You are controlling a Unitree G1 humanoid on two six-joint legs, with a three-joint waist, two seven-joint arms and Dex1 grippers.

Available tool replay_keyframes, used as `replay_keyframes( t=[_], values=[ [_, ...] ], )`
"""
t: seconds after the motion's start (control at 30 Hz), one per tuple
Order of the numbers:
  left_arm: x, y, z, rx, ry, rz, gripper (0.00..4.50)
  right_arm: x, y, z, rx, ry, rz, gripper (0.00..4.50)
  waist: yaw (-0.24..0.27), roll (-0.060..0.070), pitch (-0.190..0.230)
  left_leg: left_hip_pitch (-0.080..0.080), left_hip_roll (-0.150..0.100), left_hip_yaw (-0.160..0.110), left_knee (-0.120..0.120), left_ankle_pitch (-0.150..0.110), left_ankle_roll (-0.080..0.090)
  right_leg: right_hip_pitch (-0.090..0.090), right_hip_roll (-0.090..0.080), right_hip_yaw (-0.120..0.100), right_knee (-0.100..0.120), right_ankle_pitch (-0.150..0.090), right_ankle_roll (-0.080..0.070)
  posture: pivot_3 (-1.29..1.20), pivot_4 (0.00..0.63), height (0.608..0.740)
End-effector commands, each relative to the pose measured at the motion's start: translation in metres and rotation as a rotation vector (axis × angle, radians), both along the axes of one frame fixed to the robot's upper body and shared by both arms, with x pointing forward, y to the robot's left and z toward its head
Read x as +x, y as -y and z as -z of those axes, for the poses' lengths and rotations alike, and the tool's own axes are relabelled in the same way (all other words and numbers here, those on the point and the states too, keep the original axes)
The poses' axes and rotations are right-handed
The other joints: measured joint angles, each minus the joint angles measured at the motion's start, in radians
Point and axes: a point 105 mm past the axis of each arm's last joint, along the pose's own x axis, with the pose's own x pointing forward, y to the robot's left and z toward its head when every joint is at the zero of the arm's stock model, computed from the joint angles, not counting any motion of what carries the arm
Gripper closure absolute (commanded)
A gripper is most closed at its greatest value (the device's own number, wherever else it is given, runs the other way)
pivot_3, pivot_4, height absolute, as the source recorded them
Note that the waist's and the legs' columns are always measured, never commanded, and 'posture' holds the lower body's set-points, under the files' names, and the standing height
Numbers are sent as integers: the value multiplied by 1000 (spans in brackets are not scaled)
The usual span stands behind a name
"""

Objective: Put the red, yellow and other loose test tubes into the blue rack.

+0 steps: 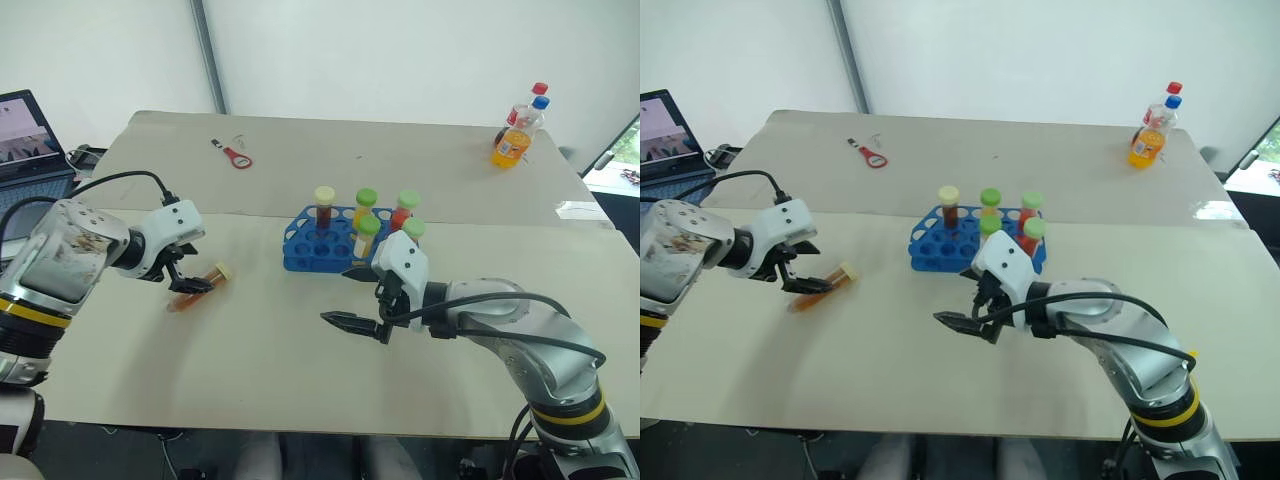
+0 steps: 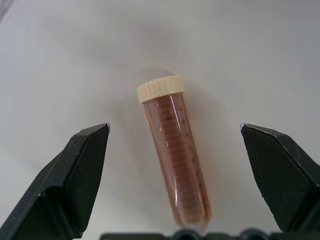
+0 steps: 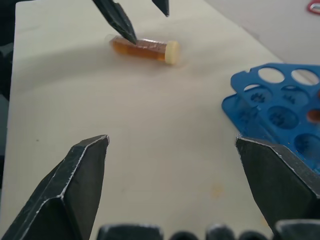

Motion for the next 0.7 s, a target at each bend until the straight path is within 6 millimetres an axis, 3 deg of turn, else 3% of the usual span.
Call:
replay_keyframes(
  t=[0.03, 0.4, 0.5, 0.7],
  values=[
    [7, -2, -1, 26, -4, -24, 0, -5, -1, -9, -1, 37, -12, 37, 0, 0, 0, 0, 0, 0, 0, 0, 0, 0, 0, 0, 0, 0, 0, 0, 150, 740],
    [22, -1, 18, 93, -65, -38, 0, 1, 8, -4, -22, 46, 72, 37, 0, 0, 0, -1, 0, -1, 0, 0, 0, 0, 0, 0, 0, 0, 0, 0, 150, 740],
    [26, -1, 23, 84, -74, -55, 845, 1, 8, -5, -14, 34, 81, 0, 0, 0, 0, -1, -1, -1, 1, 0, 0, 0, 0, 0, 0, 0, 0, 0, 150, 740],
    [22, 0, 31, 84, -117, -33, 3523, -1, 11, -11, 18, -17, 94, 0, -2, 0, 0, 0, 0, -2, 1, 0, 0, 1, 0, 0, 1, 0, 0, 0, 150, 740]
  ],
)
